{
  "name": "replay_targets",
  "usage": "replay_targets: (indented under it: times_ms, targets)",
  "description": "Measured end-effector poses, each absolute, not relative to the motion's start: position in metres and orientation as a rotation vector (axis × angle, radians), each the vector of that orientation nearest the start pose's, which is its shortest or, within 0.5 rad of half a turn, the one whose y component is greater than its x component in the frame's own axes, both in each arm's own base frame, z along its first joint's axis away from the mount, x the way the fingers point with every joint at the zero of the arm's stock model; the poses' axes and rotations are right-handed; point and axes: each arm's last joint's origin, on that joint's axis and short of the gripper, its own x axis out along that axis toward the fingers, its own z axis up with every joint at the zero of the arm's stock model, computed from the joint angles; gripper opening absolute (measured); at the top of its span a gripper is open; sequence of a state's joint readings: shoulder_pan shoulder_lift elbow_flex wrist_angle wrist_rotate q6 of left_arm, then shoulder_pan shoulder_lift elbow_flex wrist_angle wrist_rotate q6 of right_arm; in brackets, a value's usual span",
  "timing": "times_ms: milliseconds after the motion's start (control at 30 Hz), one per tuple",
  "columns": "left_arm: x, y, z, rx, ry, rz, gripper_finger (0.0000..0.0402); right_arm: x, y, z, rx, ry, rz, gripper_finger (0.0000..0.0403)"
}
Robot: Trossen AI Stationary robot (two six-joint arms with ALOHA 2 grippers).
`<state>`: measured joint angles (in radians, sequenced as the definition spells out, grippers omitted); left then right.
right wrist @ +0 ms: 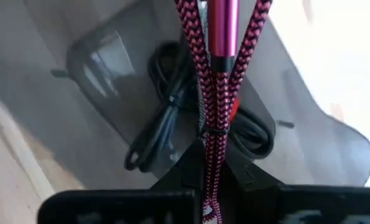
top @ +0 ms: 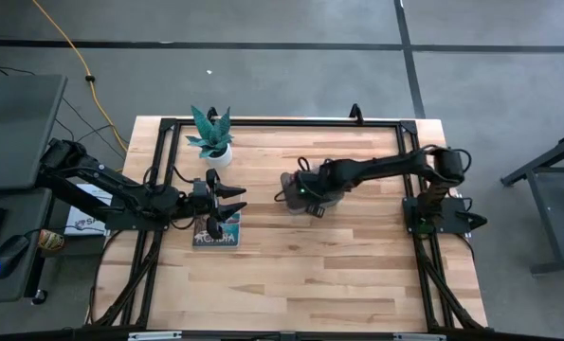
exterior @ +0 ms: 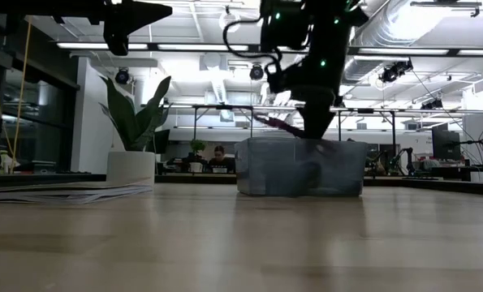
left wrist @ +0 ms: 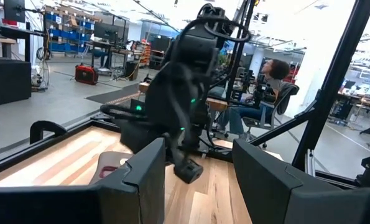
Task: Pick and place USB-C Cables
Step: Put the pink USB cable into the black bin
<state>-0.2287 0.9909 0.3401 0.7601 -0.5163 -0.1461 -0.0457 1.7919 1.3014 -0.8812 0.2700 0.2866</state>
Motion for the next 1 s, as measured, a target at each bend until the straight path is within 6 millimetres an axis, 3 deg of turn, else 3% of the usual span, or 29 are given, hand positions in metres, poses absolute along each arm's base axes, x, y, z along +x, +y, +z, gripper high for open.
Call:
replay_targets:
  times_ms: [600, 1000]
  targets:
    - [0.197, -0.031, 0.234, -0.184, -0.123, 0.280, 0.0168, 0.348, -0.050, 0.163, 0.216, 1.491, -0.360, 0.0003]
    - [0.197, -0.031, 0.234, -0.184, -0.123, 0.280, 0.0168, 0.349, -0.051, 0.162, 0.188, 1.484, -0.347, 0.0035]
